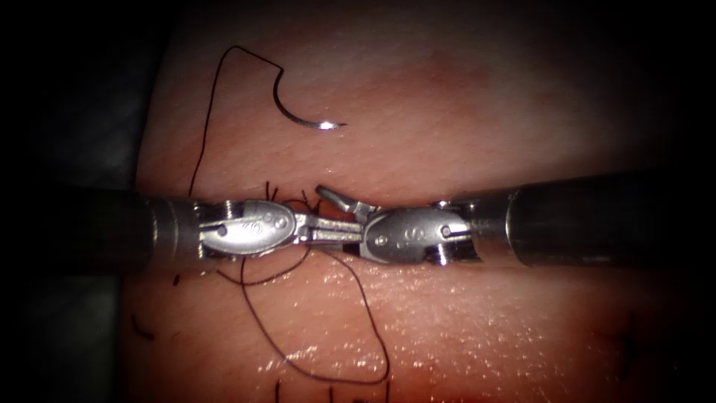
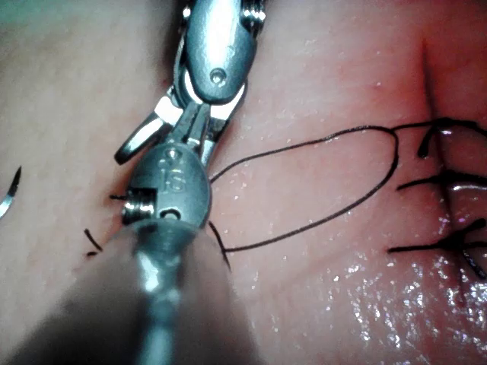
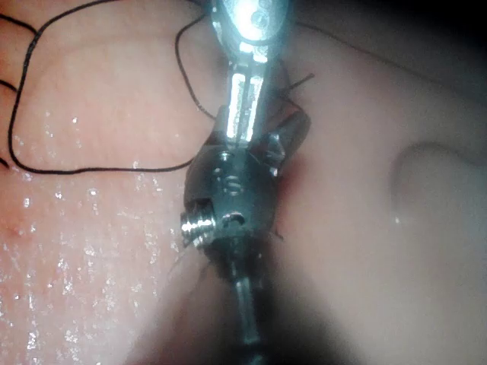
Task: Wound Closure
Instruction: Cut the suture end with the right cutter.
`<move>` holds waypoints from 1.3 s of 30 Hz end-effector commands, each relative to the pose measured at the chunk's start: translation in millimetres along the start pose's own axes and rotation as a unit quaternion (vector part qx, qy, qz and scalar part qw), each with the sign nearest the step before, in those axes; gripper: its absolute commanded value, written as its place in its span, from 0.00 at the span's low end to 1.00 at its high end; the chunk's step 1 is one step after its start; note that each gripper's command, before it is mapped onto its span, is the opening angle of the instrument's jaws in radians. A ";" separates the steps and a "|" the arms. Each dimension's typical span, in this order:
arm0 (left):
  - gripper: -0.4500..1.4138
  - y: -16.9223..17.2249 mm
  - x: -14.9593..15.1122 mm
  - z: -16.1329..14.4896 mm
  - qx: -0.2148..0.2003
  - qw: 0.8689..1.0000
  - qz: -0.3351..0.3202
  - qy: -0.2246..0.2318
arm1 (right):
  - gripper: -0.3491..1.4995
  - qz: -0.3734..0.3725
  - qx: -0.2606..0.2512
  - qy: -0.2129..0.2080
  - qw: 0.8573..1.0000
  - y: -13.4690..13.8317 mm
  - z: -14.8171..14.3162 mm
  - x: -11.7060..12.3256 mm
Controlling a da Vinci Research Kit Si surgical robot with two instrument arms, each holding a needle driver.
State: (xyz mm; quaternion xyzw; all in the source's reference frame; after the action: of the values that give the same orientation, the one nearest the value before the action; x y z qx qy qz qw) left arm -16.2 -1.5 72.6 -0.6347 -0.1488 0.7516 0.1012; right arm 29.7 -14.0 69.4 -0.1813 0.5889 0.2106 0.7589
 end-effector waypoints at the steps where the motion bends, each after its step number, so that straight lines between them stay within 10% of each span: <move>1: 0.00 -0.1 -0.5 0.6 -0.002 1.000 -0.002 0.001 | 0.92 0.001 -0.002 0.005 1.000 -0.6 0.6 -0.3; 4: 0.00 -0.2 -0.5 0.6 -0.003 1.000 -0.004 0.004 | 0.81 0.001 0.000 0.012 1.000 -0.6 0.4 -0.2; 8: 0.00 0.1 -0.6 0.8 -0.004 1.000 -0.007 0.007 | 0.00 -0.003 0.016 0.033 0.999 -0.6 0.1 -0.1; 15: 0.00 0.2 -0.7 1.0 -0.008 1.000 -0.007 0.011 | 0.00 -0.033 0.028 0.030 0.999 -1.0 1.0 -0.1; 16: 0.00 0.2 -0.7 1.0 -0.008 1.000 -0.007 0.011 | 0.15 -0.033 0.028 0.027 0.999 -1.0 1.1 -0.2; 17: 0.00 0.2 -0.7 1.0 -0.009 1.000 -0.007 0.011 | 0.53 -0.032 0.020 0.026 0.999 -1.0 1.1 -0.2; 20: 0.00 0.3 -0.7 0.8 -0.011 1.000 -0.009 0.012 | 0.94 -0.034 -0.014 -0.001 0.999 -0.7 1.1 -0.4; 39: 0.00 2.2 2.1 -1.6 -0.022 0.999 0.007 0.025 | 0.99 -0.057 -0.014 -0.068 0.996 1.2 -6.7 -1.7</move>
State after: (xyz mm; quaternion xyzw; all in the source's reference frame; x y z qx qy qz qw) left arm -14.4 -2.6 69.1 -0.6570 -0.1587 0.7321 0.0852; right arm 22.9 -16.4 68.8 -0.2112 0.5205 0.1865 0.8060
